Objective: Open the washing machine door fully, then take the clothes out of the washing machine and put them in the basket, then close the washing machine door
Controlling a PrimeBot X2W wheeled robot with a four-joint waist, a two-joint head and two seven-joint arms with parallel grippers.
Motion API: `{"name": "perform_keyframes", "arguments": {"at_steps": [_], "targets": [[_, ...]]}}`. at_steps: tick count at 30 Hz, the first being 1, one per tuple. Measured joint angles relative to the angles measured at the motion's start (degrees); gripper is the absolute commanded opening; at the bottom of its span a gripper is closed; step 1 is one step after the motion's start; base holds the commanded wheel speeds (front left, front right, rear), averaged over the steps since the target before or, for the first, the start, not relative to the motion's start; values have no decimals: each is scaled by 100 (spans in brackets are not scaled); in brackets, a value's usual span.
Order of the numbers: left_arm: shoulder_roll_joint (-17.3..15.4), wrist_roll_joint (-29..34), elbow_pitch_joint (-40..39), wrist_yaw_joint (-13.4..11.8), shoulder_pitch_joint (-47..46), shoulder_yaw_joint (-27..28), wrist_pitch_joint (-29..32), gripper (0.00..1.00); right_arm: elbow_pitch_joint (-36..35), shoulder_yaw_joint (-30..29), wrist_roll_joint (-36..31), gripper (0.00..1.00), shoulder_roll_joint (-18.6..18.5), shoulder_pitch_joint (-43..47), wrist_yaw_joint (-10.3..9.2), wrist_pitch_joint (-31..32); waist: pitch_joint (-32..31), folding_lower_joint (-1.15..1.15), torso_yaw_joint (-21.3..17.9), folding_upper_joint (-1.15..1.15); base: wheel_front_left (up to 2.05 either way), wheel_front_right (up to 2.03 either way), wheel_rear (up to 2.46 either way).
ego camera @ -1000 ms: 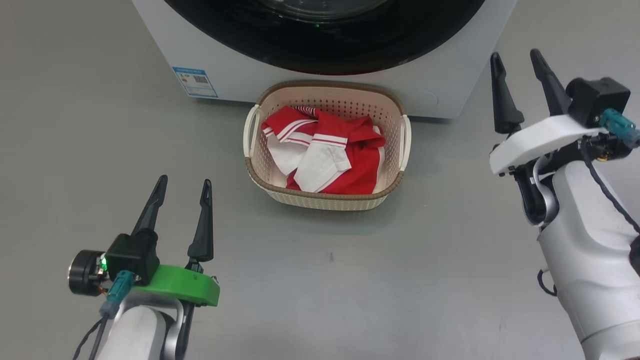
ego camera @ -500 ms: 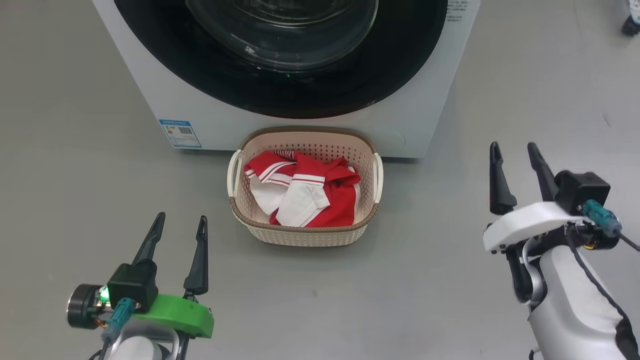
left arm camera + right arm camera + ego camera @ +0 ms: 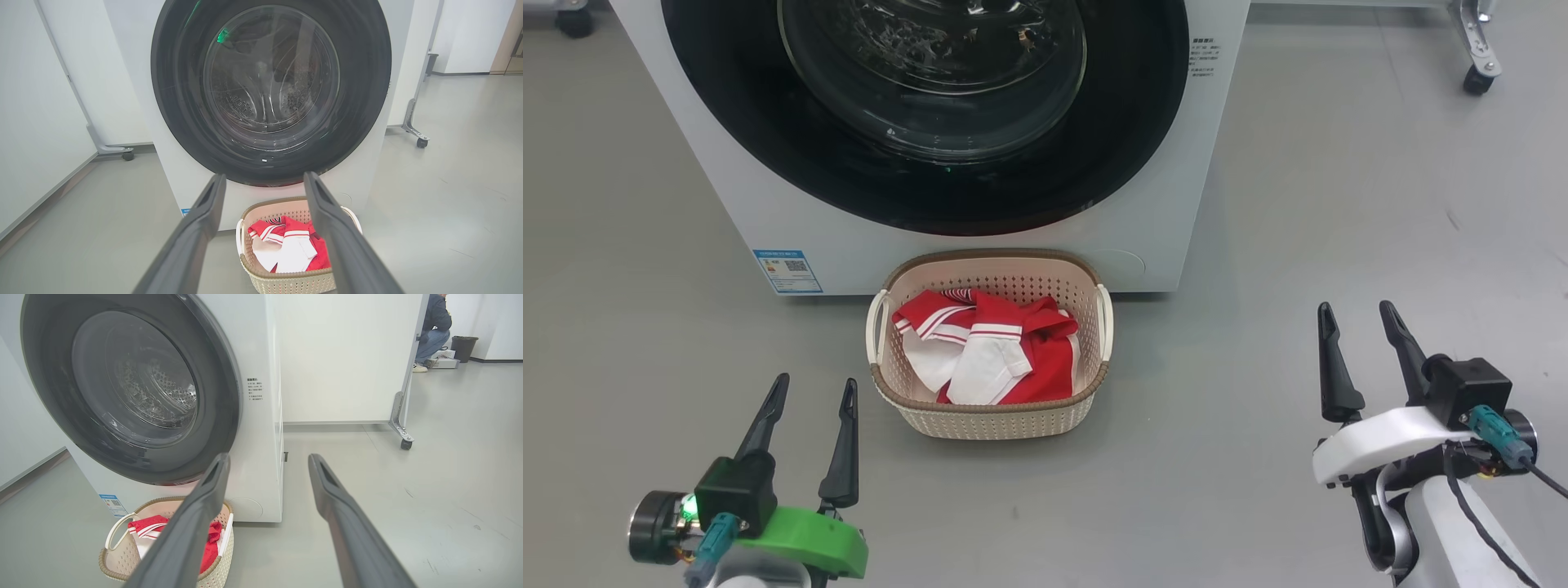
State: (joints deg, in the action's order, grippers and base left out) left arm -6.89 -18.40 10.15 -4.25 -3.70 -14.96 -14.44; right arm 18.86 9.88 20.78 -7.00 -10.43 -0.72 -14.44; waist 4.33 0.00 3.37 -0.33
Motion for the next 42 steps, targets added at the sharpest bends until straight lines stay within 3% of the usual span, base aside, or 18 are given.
{"name": "perform_keyframes", "arguments": {"at_steps": [23, 42], "targets": [[-4, 0, -165, -8, 236, -52, 126, 100, -827, -4, -77, 100, 21, 988, -237, 0, -238, 0, -134, 0, 0, 0, 0], [-23, -8, -337, -36, 283, -44, 185, 100, -1299, -27, -119, 100, -3, 1254, -298, 27, -218, 0, -167, 0, 0, 0, 0]]}}
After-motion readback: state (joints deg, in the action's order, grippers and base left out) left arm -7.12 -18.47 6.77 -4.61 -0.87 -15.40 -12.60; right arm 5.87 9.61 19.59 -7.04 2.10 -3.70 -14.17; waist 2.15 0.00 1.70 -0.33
